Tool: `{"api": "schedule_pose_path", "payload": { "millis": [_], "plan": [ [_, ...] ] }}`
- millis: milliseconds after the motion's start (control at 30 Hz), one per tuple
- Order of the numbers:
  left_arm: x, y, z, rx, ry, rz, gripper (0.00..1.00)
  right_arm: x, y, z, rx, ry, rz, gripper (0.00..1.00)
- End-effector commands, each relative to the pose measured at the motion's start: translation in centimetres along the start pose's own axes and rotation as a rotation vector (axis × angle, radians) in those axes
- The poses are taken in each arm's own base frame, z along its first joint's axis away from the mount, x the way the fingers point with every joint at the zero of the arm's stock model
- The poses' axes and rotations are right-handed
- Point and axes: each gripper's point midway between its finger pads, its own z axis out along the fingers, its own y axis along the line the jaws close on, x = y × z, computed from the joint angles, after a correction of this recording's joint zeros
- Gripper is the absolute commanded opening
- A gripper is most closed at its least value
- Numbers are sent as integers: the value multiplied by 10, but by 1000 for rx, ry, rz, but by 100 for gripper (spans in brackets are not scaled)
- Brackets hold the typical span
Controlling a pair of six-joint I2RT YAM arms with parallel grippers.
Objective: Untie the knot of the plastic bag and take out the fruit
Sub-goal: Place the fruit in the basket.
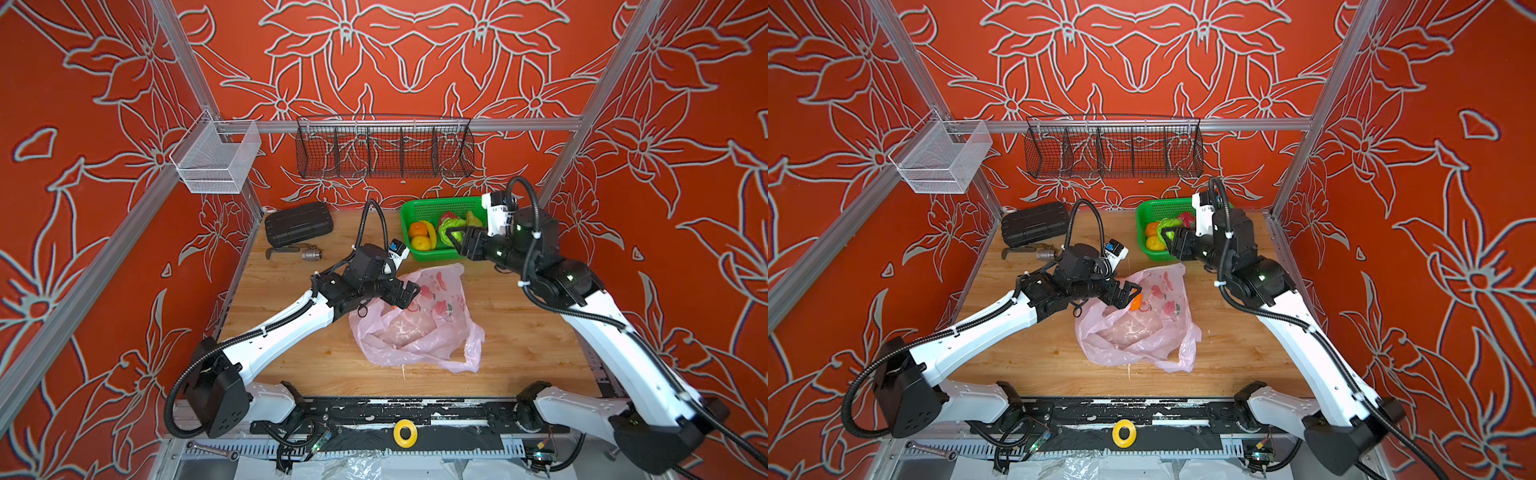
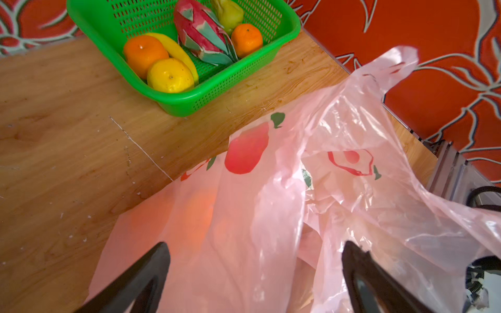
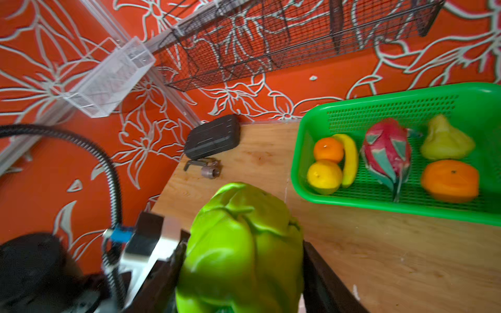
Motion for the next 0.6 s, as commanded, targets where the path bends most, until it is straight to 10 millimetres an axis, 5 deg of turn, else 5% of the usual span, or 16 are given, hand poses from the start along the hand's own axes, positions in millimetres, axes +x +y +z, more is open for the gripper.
{"api": "schedule_pose_path", "payload": {
  "millis": [0, 267, 567],
  "plan": [
    [-5, 0, 3, 17, 3, -22, 97, -19, -28, 20, 72, 3, -39, 49],
    [8, 10, 19, 23, 69, -50, 88, -33, -112, 88, 196, 94, 22, 48],
    [30, 28, 39, 19, 176, -147, 54, -8, -204, 163, 308, 245, 101, 48]
  ]
}}
